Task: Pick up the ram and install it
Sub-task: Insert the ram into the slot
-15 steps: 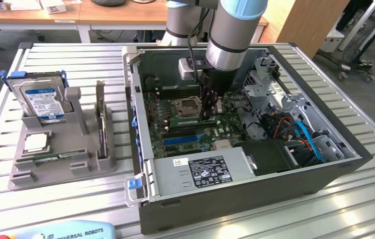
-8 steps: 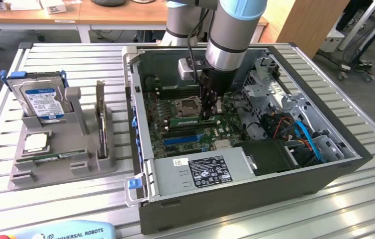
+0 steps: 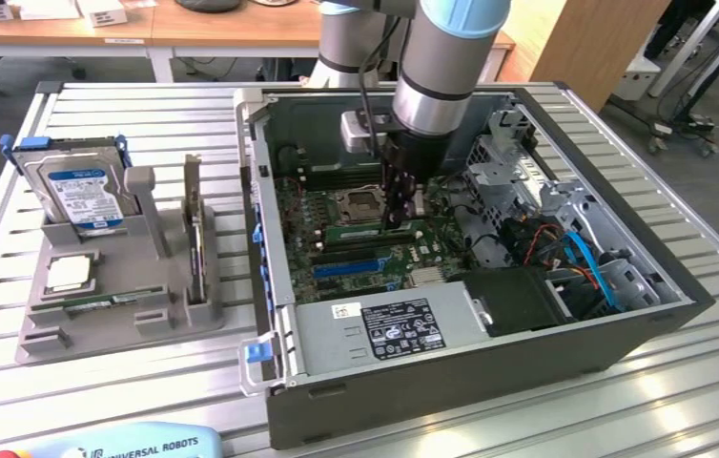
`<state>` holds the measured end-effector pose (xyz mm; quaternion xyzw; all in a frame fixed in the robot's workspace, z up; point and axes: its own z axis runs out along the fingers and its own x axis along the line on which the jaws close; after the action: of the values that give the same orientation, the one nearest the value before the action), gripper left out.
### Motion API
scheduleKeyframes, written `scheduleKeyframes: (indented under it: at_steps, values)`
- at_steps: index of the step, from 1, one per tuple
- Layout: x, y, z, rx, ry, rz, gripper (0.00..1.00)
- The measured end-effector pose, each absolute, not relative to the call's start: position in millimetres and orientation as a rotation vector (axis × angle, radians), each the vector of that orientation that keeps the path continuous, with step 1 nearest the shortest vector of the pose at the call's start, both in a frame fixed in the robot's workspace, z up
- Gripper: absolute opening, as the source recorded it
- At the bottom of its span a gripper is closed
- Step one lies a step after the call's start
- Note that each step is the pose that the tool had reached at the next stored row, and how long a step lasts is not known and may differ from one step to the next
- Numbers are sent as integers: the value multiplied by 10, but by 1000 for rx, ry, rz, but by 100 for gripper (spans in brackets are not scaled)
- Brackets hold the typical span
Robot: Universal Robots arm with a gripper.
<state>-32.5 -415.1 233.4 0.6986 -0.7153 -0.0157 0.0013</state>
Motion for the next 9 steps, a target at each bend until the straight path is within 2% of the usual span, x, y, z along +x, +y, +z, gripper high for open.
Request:
scheduleKeyframes:
  at_steps: [9]
  values:
    - [-334, -4151, 2319, 2194, -2246, -48, 12]
